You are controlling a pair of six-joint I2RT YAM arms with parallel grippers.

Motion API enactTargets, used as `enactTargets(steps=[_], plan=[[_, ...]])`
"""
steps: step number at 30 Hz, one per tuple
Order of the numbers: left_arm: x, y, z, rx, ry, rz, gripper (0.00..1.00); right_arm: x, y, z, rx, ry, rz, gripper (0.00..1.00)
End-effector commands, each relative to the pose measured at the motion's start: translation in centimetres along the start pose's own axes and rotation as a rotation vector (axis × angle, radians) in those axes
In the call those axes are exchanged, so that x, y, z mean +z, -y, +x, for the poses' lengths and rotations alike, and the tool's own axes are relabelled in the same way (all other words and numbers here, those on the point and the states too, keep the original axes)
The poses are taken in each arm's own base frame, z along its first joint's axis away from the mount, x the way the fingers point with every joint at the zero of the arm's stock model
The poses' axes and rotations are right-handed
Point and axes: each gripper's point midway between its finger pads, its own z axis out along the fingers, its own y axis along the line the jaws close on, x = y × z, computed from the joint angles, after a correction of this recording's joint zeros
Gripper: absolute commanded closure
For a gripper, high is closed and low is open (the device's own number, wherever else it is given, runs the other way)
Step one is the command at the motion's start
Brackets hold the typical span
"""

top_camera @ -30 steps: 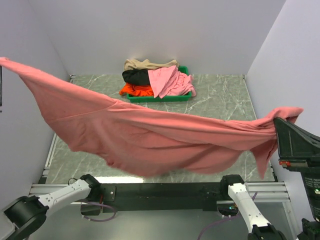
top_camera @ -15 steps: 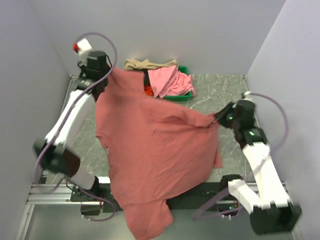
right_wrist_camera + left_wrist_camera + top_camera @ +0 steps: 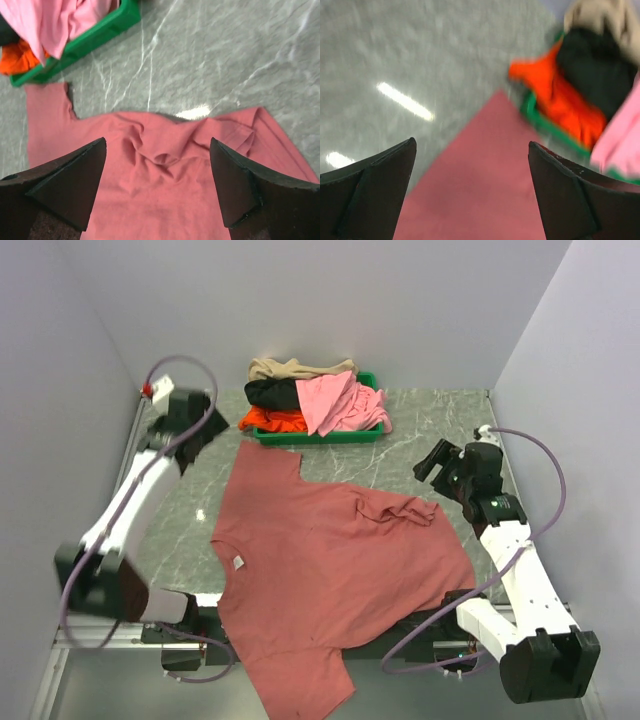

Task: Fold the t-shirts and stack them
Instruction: Flatten the tshirt out

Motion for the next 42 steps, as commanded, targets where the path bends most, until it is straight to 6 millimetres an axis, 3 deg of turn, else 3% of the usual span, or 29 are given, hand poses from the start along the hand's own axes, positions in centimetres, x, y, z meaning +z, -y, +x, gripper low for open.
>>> enactTargets(steps=[1,2,3,5,6,10,13,15,17,18,19,20,21,22,23,24,28,30,31,33,34,35,36,39,41,42], plan=[[-1.9,-0.3,6.6,-0.063,-0.145,0.143,0.01,0.7,-0.2,3.0,-0.018,-0.093,-0.056,0.10],[-2.6,-0.5,7.4,-0.095,-0.159,0.162,0.01,0.8,-0.3,4.2,-0.013,-0.126,-0.057,0.10],[-2.3,-2.2,10.4,-0.086,-0.217,0.132,0.01,1.1,-0.1,5.3,-0.009,-0.160,-0.047,0.10],[-3.1,-1.6,12.6,-0.105,-0.263,0.200,0.01,1.5,0.5,7.5,0.006,-0.221,-0.029,0.10],[-2.9,-2.5,15.1,-0.093,-0.308,0.196,0.01,1.9,0.3,8.2,0.005,-0.238,-0.040,0.10],[-2.6,-2.8,19.8,-0.113,-0.417,0.237,0.01,3.7,0.7,11.1,0.067,-0.310,-0.033,0.10],[-1.5,-3.6,22.2,-0.122,-0.467,0.213,0.01,5.5,0.5,11.3,0.120,-0.308,-0.031,0.10],[-0.5,-3.8,23.2,-0.111,-0.483,0.197,0.01,7.4,0.2,10.1,0.148,-0.263,-0.020,0.10],[0.7,-4.5,24.0,-0.102,-0.496,0.141,0.01,9.9,0.0,7.4,0.183,-0.191,0.011,0.10],[1.1,-4.6,24.3,-0.095,-0.507,0.129,0.01,10.8,-0.2,6.1,0.194,-0.152,0.020,0.10],[1.6,-5.0,24.2,-0.091,-0.509,0.104,0.01,11.8,-1.3,3.2,0.201,-0.083,0.007,0.10],[2.2,-5.5,24.5,-0.085,-0.511,0.073,0.01,13.5,-0.7,2.3,0.206,-0.065,0.036,0.11],[2.9,-5.8,23.9,-0.080,-0.477,0.045,0.01,14.2,-2.2,-1.2,0.200,0.000,0.022,0.11],[3.3,-6.7,23.6,-0.082,-0.474,0.001,0.01,14.8,-2.2,-2.4,0.194,0.022,0.039,0.12],[3.9,-7.4,23.6,-0.075,-0.470,-0.032,0.00,15.8,-1.8,-2.4,0.156,0.001,0.064,0.13],[4.3,-7.3,22.7,-0.079,-0.453,-0.044,0.01,15.9,-2.9,-4.5,0.133,0.028,0.049,0.13],[6.0,-9.8,19.8,-0.087,-0.364,-0.167,0.01,15.5,-1.7,-5.3,0.036,0.018,0.127,0.14],[6.7,-10.0,18.7,-0.099,-0.351,-0.186,0.01,14.4,-1.5,-4.7,0.016,-0.012,0.124,0.14],[7.2,-10.2,18.0,-0.107,-0.340,-0.191,0.01,13.9,-1.3,-2.7,0.009,-0.064,0.099,0.15],[8.3,-9.4,17.1,-0.113,-0.326,-0.173,0.01,12.1,-2.3,-1.5,0.014,-0.082,0.015,0.15],[8.8,-9.5,16.7,-0.116,-0.326,-0.176,0.01,11.6,-1.3,1.4,0.018,-0.145,0.014,0.15],[9.6,-8.9,16.6,-0.121,-0.344,-0.169,0.01,10.5,-1.6,2.4,0.010,-0.164,-0.008,0.15],[10.1,-8.8,16.4,-0.124,-0.345,-0.169,0.01,10.1,-0.5,4.6,-0.003,-0.206,0.015,0.15],[12.0,-8.2,16.1,-0.133,-0.360,-0.154,0.00,8.7,0.5,8.3,-0.061,-0.275,0.055,0.14],[13.2,-8.6,16.3,-0.136,-0.384,-0.172,0.01,8.7,0.5,10.0,-0.078,-0.314,0.055,0.14],[13.7,-7.9,15.5,-0.143,-0.371,-0.161,0.01,8.8,0.6,10.9,-0.076,-0.345,0.047,0.14]])
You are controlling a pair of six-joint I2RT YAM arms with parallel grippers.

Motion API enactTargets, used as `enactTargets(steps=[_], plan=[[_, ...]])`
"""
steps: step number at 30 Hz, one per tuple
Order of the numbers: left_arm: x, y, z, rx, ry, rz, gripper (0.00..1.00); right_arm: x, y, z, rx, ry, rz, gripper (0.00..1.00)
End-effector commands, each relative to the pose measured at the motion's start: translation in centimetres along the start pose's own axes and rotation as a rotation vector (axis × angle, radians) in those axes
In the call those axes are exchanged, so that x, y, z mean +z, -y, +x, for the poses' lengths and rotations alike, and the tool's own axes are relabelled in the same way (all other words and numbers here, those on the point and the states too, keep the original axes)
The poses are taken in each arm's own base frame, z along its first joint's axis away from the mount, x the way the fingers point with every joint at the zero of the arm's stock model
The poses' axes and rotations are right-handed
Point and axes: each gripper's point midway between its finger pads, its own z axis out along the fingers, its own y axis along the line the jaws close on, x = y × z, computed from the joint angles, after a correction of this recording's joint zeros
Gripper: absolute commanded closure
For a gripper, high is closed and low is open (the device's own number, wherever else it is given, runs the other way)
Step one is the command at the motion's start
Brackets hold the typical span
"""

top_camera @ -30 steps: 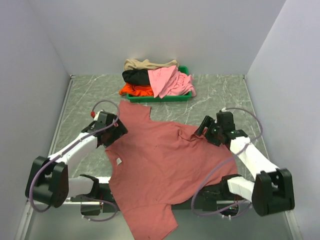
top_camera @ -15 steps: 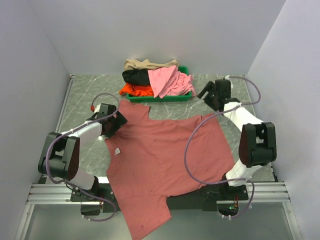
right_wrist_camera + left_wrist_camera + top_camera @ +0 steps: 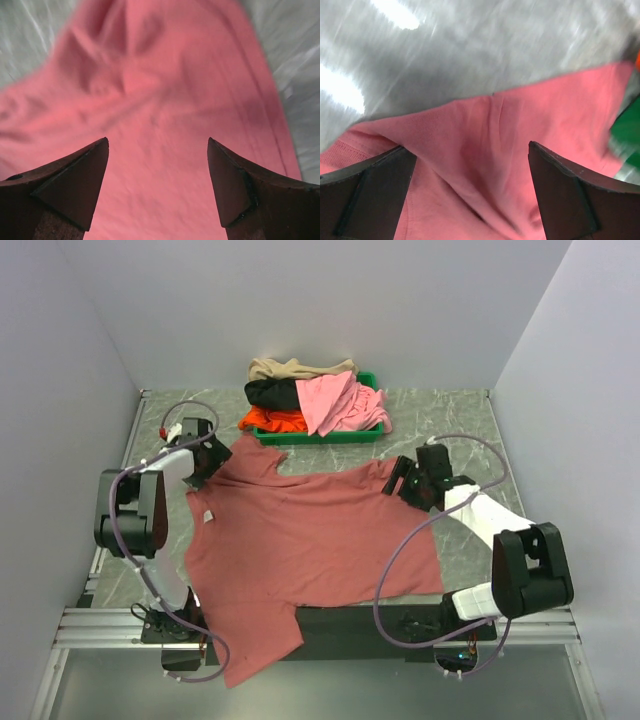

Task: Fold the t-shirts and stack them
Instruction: Flatten the tshirt out

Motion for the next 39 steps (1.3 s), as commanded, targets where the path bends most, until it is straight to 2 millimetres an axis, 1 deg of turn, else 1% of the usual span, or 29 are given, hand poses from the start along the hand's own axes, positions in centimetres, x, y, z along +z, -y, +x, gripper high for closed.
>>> enactTargets(steps=[1,4,5,7,8,10,11,12,13,14,16,17,21,22,23,24,25,26,27,28,29,30,31,32,33,34,35,36,39], plan=[[2.6,-0.7,0.2,0.025,-0.049,-0.045,0.01,0.5,-0.3,1.9,-0.036,-0.057,-0.017,0.14],[3.1,0.8,-0.4,0.031,-0.062,-0.009,0.01,2.4,0.1,2.5,-0.028,-0.113,0.018,0.15],[3.5,1.3,-0.6,0.034,-0.066,-0.006,0.01,3.4,0.9,3.4,-0.024,-0.158,0.052,0.16],[4.2,1.8,-0.6,0.041,-0.081,0.001,0.01,4.2,0.9,2.3,-0.011,-0.155,0.091,0.16],[4.3,2.7,-1.3,0.039,-0.071,0.022,0.01,4.8,1.4,2.8,-0.004,-0.188,0.113,0.16],[5.0,3.4,-1.2,0.053,-0.089,0.040,0.00,5.3,0.5,1.6,0.009,-0.178,0.091,0.17],[5.1,4.5,-2.2,0.051,-0.073,0.058,0.01,5.9,0.7,1.7,0.019,-0.190,0.100,0.17],[5.3,4.8,-2.3,0.054,-0.076,0.059,0.01,6.2,0.2,0.7,0.028,-0.178,0.090,0.17],[5.9,4.8,-2.1,0.061,-0.089,0.053,0.01,6.4,0.4,0.2,0.053,-0.175,0.096,0.17],[5.8,6.0,-3.0,0.059,-0.079,0.082,0.01,6.8,0.9,0.0,0.069,-0.180,0.114,0.17],[6.3,7.0,-3.2,0.078,-0.081,0.108,0.01,7.1,0.9,-1.6,0.098,-0.155,0.118,0.17],[6.0,8.1,-4.2,0.079,-0.071,0.134,0.01,7.3,1.1,-2.0,0.105,-0.142,0.126,0.17],[3.8,8.7,-5.4,0.102,-0.048,0.155,0.01,7.0,0.5,-4.5,0.096,-0.093,0.107,0.18],[1.5,9.4,-6.7,0.097,-0.007,0.185,0.01,6.7,0.2,-4.8,0.086,-0.081,0.097,0.19],[0.7,8.6,-6.4,0.097,-0.004,0.173,0.01,5.6,-0.6,-5.8,0.076,-0.048,0.069,0.19],[-0.3,8.1,-7.0,0.086,0.025,0.159,0.01,5.0,-1.0,-5.7,0.057,-0.044,0.041,0.20],[-3.2,8.2,-8.1,0.069,0.068,0.180,0.01,4.3,-1.5,-5.8,0.046,-0.029,0.023,0.20],[-3.6,6.5,-6.9,0.060,0.053,0.150,0.01,2.6,-2.7,-6.2,0.024,0.005,-0.006,0.20],[-4.6,5.8,-6.6,0.048,0.057,0.143,0.01,1.9,-2.5,-5.4,0.013,0.005,-0.001,0.20],[-6.6,5.1,-7.1,-0.029,0.091,0.132,0.01,1.2,-2.3,-5.1,0.006,0.021,0.012,0.20],[-6.3,2.3,-4.4,-0.047,0.031,0.064,0.01,-0.4,-2.9,-5.0,-0.002,0.048,-0.007,0.19],[-6.8,1.6,-2.8,-0.055,0.004,0.068,0.01,-0.6,-2.7,-3.0,-0.002,0.019,-0.003,0.19],[-7.5,-0.4,-0.3,-0.059,-0.039,0.056,0.01,-1.7,-3.0,-2.5,-0.009,0.035,-0.021,0.19],[-7.9,-1.0,1.0,-0.060,-0.056,0.065,0.01,-2.1,-3.1,-1.5,-0.019,0.030,-0.030,0.19],[-8.3,-1.3,2.6,-0.054,-0.077,0.081,0.01,-2.1,-3.3,1.0,-0.049,-0.008,-0.035,0.19],[-9.6,-1.3,3.5,-0.049,-0.078,0.125,0.01,-2.5,-3.4,1.8,-0.063,-0.007,-0.036,0.19],[-9.3,-2.8,5.7,-0.023,-0.114,0.109,0.01,-2.5,-2.8,3.3,-0.074,-0.039,-0.019,0.19],[-9.8,-3.0,7.2,0.011,-0.140,0.118,0.01,-2.6,-3.3,4.7,-0.082,-0.063,-0.027,0.19],[-10.6,-4.1,9.8,0.071,-0.174,0.113,0.01,-2.2,-2.9,7.1,-0.064,-0.102,-0.030,0.18]])
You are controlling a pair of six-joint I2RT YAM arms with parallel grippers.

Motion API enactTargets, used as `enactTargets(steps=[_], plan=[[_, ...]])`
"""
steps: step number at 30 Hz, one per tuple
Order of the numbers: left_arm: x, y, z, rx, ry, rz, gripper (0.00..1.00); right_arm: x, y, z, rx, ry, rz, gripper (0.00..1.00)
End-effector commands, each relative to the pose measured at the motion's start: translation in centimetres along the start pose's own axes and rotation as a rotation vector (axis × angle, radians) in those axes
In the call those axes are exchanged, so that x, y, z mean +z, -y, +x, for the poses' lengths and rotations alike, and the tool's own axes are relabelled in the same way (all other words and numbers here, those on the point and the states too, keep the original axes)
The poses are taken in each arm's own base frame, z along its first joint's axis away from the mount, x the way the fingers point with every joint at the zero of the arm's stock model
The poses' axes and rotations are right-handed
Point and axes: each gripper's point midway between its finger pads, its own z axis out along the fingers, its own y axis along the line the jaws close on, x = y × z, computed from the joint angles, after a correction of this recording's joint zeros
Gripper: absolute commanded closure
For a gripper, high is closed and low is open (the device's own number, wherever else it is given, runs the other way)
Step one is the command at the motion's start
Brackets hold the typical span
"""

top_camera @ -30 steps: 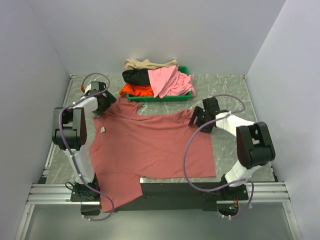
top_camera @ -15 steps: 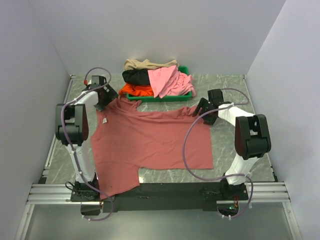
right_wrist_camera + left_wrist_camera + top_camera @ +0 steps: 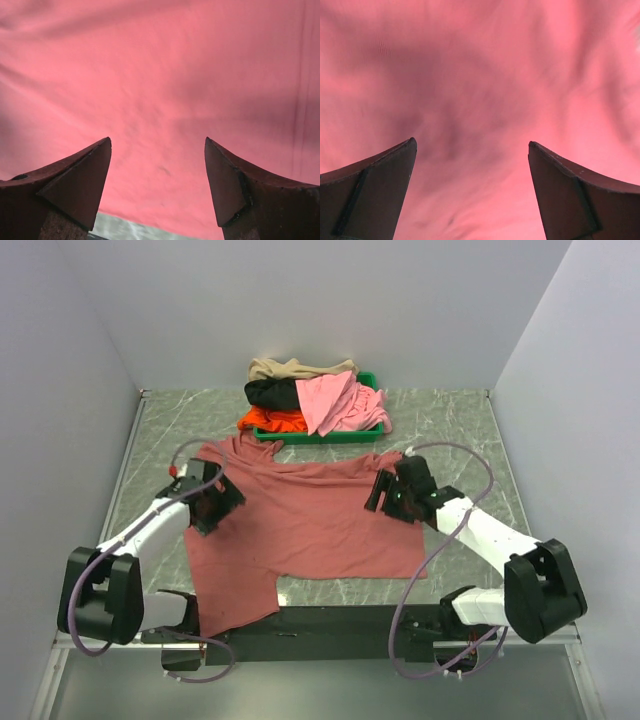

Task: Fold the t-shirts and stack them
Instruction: Flatten the tshirt out

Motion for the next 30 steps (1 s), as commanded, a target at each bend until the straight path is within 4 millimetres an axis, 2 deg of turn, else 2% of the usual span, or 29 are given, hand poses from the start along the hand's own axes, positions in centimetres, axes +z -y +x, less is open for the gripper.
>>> enactTargets(steps=[1,4,6,7,9,10,11,13,17,18,19,20,22,24,25,29,30], plan=[[-0.4,-0.6,3.2,0.033,-0.066,0.010,0.01,0.9,1.3,2.8,0.041,-0.052,0.048,0.18],[0.2,-0.7,3.7,0.050,-0.076,0.027,0.01,2.1,2.0,3.6,0.050,-0.079,0.076,0.18],[0.8,-1.0,4.1,0.067,-0.091,0.014,0.01,2.6,2.1,3.0,0.031,-0.080,0.099,0.18],[1.3,-0.8,3.9,0.072,-0.094,0.009,0.01,3.2,3.0,3.2,0.028,-0.093,0.147,0.18],[1.9,-0.2,3.7,0.083,-0.096,0.014,0.01,3.7,3.3,2.1,0.034,-0.083,0.191,0.18],[2.6,0.4,3.7,0.087,-0.109,0.023,0.01,4.5,4.0,2.4,0.042,-0.111,0.215,0.18],[2.9,0.9,3.7,0.091,-0.120,0.036,0.01,4.9,4.4,1.6,0.067,-0.109,0.221,0.19],[3.7,1.8,3.8,0.103,-0.145,0.043,0.01,5.9,4.8,2.1,0.085,-0.170,0.203,0.20],[5.1,2.8,3.1,0.120,-0.154,0.027,0.01,6.9,5.1,-0.4,0.107,-0.173,0.180,0.21],[5.8,2.6,3.3,0.134,-0.175,0.004,0.01,7.4,6.2,-1.1,0.137,-0.176,0.198,0.21],[6.0,3.8,2.4,0.137,-0.157,0.017,0.01,7.6,5.8,-1.4,0.154,-0.191,0.163,0.22],[6.3,4.1,2.3,0.141,-0.160,0.014,0.01,8.0,5.4,-2.7,0.164,-0.172,0.142,0.22],[7.2,5.1,1.7,0.158,-0.162,0.011,0.01,8.7,5.7,-3.4,0.174,-0.181,0.140,0.23],[7.5,5.4,1.3,0.177,-0.169,0.003,0.01,9.0,5.2,-4.9,0.164,-0.159,0.136,0.23],[7.9,5.9,0.4,0.183,-0.138,-0.007,0.01,9.2,5.4,-5.2,0.166,-0.158,0.145,0.23],[6.4,7.1,0.3,0.212,-0.164,0.024,0.01,7.6,3.7,-7.9,0.168,-0.075,0.097,0.25],[5.2,7.2,-0.3,0.207,-0.135,0.018,0.01,6.2,2.5,-8.9,0.168,-0.033,0.058,0.25]])
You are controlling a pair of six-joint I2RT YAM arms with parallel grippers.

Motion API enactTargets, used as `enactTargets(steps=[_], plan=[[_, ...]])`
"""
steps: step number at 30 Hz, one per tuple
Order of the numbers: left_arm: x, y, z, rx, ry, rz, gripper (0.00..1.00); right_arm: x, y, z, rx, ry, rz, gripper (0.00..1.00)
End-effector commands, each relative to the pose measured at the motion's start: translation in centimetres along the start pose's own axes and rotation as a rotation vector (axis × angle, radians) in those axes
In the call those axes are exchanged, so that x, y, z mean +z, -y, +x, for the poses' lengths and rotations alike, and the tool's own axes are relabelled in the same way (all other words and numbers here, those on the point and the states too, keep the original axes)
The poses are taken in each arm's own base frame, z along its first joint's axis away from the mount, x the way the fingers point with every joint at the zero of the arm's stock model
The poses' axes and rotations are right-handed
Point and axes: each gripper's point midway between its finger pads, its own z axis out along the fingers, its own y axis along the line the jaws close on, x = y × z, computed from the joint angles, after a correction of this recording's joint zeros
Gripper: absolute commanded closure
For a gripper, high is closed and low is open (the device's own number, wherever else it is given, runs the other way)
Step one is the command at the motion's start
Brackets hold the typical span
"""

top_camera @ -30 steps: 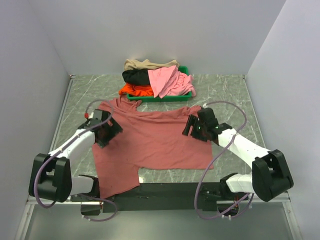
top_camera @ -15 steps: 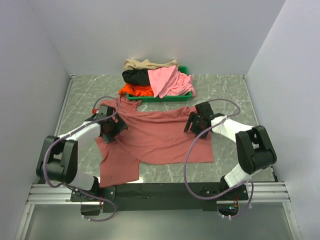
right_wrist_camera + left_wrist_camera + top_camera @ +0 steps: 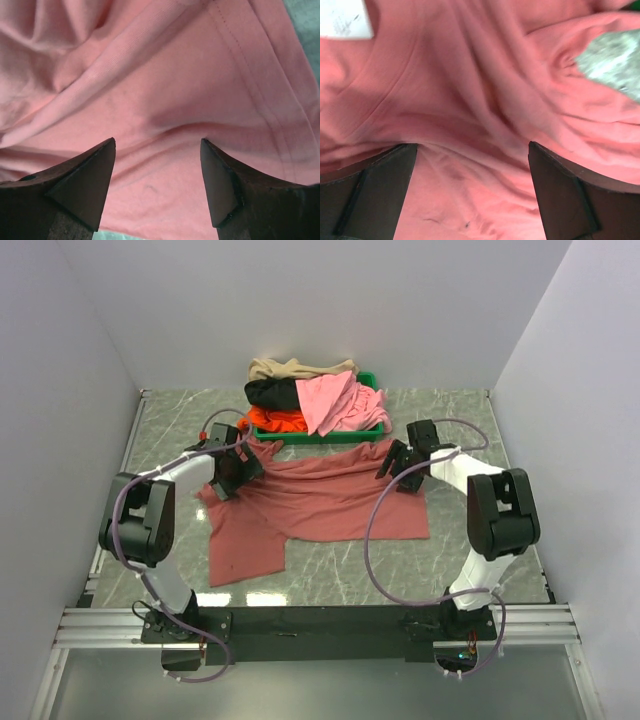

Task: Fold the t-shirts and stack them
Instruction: Flatten the tshirt out

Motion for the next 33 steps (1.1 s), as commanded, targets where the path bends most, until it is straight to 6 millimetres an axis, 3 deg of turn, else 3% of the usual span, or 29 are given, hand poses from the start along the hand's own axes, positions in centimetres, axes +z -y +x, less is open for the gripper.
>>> enactTargets(steps=[1,3,6,8,10,13,15,16,20,25,28,32,33], plan=[[-2.5,-1.0,0.1,0.031,0.013,-0.063,0.01,-3.6,-2.3,-2.1,-0.024,0.105,-0.078,0.25],[-4.1,-1.5,0.2,-0.016,0.043,-0.074,0.01,-5.1,-2.4,-1.7,-0.023,0.130,-0.097,0.25],[-9.0,-2.9,1.1,-0.103,0.116,-0.040,0.01,-9.8,-2.9,-1.8,-0.043,0.239,-0.158,0.24],[-10.3,-6.0,3.6,-0.151,0.081,-0.118,0.01,-11.0,-1.6,-1.2,-0.033,0.280,-0.132,0.23],[-12.0,-7.5,5.5,-0.165,0.056,-0.128,0.01,-13.5,-1.3,-1.3,-0.023,0.363,-0.156,0.23],[-13.9,-11.5,9.0,-0.211,-0.017,-0.253,0.01,-14.2,0.6,0.4,0.017,0.407,-0.160,0.20],[-14.8,-13.2,10.9,-0.257,-0.042,-0.297,0.01,-15.4,0.9,0.3,0.047,0.467,-0.179,0.19],[-14.4,-14.1,12.0,-0.265,-0.063,-0.311,0.01,-15.1,1.4,0.7,0.059,0.466,-0.178,0.18],[-13.7,-14.6,15.0,-0.319,-0.140,-0.267,0.03,-15.6,2.2,0.5,0.070,0.503,-0.166,0.17],[-12.8,-14.7,17.9,-0.328,-0.209,-0.253,0.17,-14.6,2.8,0.6,0.071,0.468,-0.138,0.16],[-12.4,-14.3,18.3,-0.316,-0.215,-0.252,0.21,-14.1,2.4,0.9,0.063,0.443,-0.163,0.16],[-11.0,-15.4,17.8,-0.287,-0.187,-0.345,0.27,-13.8,2.9,1.0,0.063,0.437,-0.145,0.16],[-10.7,-15.8,18.0,-0.274,-0.200,-0.384,0.34,-13.9,3.1,0.8,0.066,0.443,-0.141,0.16]])
